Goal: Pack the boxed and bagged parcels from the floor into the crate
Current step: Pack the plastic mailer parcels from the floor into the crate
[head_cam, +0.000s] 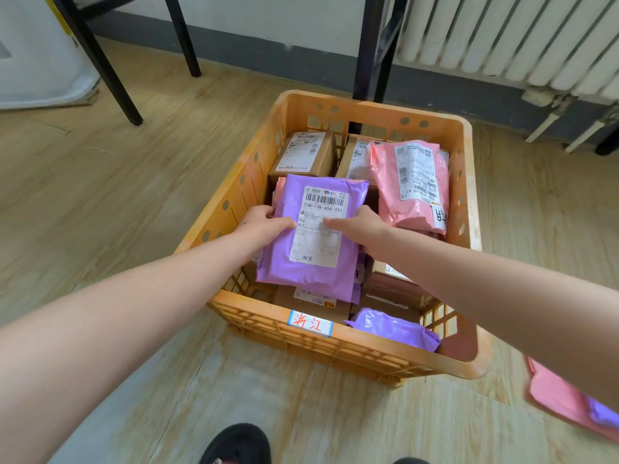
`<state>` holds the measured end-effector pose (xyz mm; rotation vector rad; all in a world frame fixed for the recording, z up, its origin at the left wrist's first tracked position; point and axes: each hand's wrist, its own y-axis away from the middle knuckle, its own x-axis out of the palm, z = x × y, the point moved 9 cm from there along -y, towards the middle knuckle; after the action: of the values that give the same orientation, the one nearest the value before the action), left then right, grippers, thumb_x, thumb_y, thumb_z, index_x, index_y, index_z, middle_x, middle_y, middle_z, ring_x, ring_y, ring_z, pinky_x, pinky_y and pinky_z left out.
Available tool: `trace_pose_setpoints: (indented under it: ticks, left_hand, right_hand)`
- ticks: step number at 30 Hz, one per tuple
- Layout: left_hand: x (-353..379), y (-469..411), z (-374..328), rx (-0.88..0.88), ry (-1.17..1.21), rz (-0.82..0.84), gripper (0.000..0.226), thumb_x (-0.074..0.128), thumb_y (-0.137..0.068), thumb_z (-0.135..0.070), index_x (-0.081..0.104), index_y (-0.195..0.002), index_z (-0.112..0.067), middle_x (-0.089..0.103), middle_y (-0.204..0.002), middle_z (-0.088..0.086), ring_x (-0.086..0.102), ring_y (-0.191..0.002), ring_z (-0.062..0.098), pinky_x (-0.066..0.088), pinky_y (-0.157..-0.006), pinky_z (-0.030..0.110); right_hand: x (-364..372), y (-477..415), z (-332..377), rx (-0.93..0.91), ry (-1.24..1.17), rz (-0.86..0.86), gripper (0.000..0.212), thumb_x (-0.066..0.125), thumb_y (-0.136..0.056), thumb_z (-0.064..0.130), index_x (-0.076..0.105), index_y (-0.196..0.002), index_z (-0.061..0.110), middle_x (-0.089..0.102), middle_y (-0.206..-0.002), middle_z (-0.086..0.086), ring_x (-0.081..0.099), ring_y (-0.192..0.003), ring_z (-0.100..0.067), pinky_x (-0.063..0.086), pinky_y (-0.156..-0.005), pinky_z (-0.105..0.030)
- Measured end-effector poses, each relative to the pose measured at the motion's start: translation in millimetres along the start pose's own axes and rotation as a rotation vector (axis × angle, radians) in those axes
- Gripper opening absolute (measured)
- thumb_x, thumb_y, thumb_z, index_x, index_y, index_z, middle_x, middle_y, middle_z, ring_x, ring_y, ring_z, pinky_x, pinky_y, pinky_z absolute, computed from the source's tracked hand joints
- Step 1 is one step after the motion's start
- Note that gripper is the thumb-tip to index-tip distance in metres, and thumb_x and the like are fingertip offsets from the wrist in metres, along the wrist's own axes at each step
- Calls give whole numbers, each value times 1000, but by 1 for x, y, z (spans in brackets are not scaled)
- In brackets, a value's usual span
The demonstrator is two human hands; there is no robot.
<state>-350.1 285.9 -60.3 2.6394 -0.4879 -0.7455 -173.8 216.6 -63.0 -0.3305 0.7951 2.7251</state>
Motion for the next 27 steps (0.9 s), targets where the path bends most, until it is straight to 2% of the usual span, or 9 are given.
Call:
trace_pose_setpoints:
  ticks: [2, 4, 6, 9, 13, 16, 19, 24, 27]
  left_hand:
    - [1, 0, -3, 50, -79, -13, 28, 66, -85, -23, 61, -110, -13, 64, -100, 2, 60, -83, 16, 42, -59, 22]
    - [1, 2, -5, 93, -116, -25, 29, 68, -85, -24, 64, -110, -10, 66, -103, 5, 62, -91, 22, 48, -70, 29]
    - [-3, 4, -6, 130, -173, -67, 27, 70, -84, -26, 68, -104, -8, 67, -100, 6, 62, -92, 23, 48, -78, 35]
    - [-12, 6, -7, 152, -209, -142, 16, 69, -85, -21, 68, -89, -6, 64, -91, 6, 57, -84, 21, 42, -68, 29]
    - [-21, 7, -7, 145, -209, -210, 7, 68, -86, -19, 64, -81, -15, 62, -87, 2, 53, -78, 16, 32, -55, 24]
    - [-23, 8, -12, 193, -212, -222, 7, 68, -86, -18, 63, -81, -14, 62, -87, 2, 54, -80, 17, 34, -63, 25]
    - [-26, 8, -12, 213, -235, -265, 9, 65, -87, -17, 62, -80, -13, 61, -85, 2, 54, -81, 19, 36, -68, 25]
    - [-26, 6, -22, 325, -226, -263, 8, 64, -88, -13, 62, -82, -8, 60, -79, 5, 51, -75, 20, 35, -66, 27]
    - [-26, 3, -30, 404, -204, -229, 11, 63, -88, -10, 60, -82, -1, 64, -81, 16, 51, -74, 21, 42, -69, 35]
  right_hand:
    - [1, 3, 11, -101, 230, 2, 40, 67, -86, 20, 58, -124, 9, 64, -122, -8, 62, -110, -24, 49, -96, -39]
    - [1, 8, 20, -168, 474, -11, 42, 64, -87, 25, 57, -126, 10, 62, -124, -8, 58, -114, -25, 48, -96, -37]
    - [-3, 10, 27, -203, 624, -61, 58, 68, -84, 28, 46, -133, 6, 53, -129, -13, 51, -120, -28, 46, -96, -35]
    - [-5, 15, 41, -293, 607, -135, 102, 76, -77, 20, 6, -148, 0, 25, -141, -20, 36, -129, -35, 39, -104, -36]
    - [-5, 28, 84, -598, 805, -307, 114, 77, -74, 18, -7, -150, 7, 12, -149, -19, 18, -139, -35, 27, -114, -39]
    - [-9, 30, 113, -762, 1026, -385, 98, 76, -75, 29, 15, -150, 12, 29, -144, -14, 25, -134, -33, 23, -111, -37]
    - [-6, 12, 112, -715, 1135, -164, 71, 73, -79, 39, 44, -138, 14, 45, -133, -12, 36, -125, -31, 30, -103, -36]
    - [0, -12, 96, -583, 1142, 73, 55, 67, -85, 36, 51, -126, 2, 59, -120, -15, 53, -110, -33, 42, -93, -43]
    - [0, -26, 104, -549, 1072, 159, 34, 69, -84, 35, 58, -95, 5, 59, -85, -8, 54, -82, -28, 42, -70, -32]
